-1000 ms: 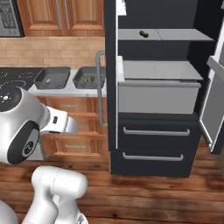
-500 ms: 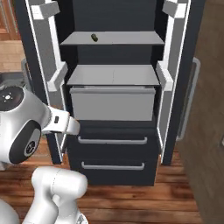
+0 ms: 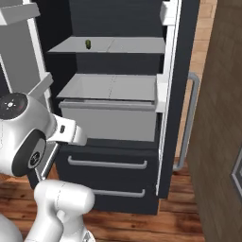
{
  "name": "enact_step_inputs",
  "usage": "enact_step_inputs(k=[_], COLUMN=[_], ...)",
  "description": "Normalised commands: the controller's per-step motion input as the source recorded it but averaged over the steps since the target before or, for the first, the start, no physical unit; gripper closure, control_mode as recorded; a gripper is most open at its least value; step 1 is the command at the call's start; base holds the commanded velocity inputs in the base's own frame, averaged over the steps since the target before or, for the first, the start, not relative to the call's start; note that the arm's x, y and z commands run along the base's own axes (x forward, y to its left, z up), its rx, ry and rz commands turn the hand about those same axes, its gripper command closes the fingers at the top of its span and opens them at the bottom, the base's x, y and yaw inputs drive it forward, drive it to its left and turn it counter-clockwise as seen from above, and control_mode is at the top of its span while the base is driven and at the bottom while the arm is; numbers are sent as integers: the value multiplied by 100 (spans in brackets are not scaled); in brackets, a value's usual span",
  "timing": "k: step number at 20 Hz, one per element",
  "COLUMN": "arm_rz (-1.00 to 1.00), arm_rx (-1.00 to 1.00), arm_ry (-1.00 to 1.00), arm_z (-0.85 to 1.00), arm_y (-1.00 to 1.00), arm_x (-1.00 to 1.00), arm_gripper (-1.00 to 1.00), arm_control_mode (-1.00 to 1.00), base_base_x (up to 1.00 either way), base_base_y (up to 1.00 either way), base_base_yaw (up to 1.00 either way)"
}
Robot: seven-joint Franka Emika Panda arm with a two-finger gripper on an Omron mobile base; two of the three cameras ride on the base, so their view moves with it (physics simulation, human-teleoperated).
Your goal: Place one squash and one fish in each tupperware on the nearby counter, to pack two identical lunches.
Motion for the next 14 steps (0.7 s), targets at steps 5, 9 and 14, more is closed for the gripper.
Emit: enact_step_inputs(k=[5,9,14], arm_rz=[0,0,0], arm_rx=[0,0,0], arm_ry=[0,0,0], arm_z=[0,0,0], arm_y=[0,0,0], arm_x=[0,0,0], arm_gripper=[-100,-100,-100], arm_control_mode=[100,100,100], base_base_x=[57,100,100], base_base_y=[-11,-37,-57], base_base_yaw=[22,13,8])
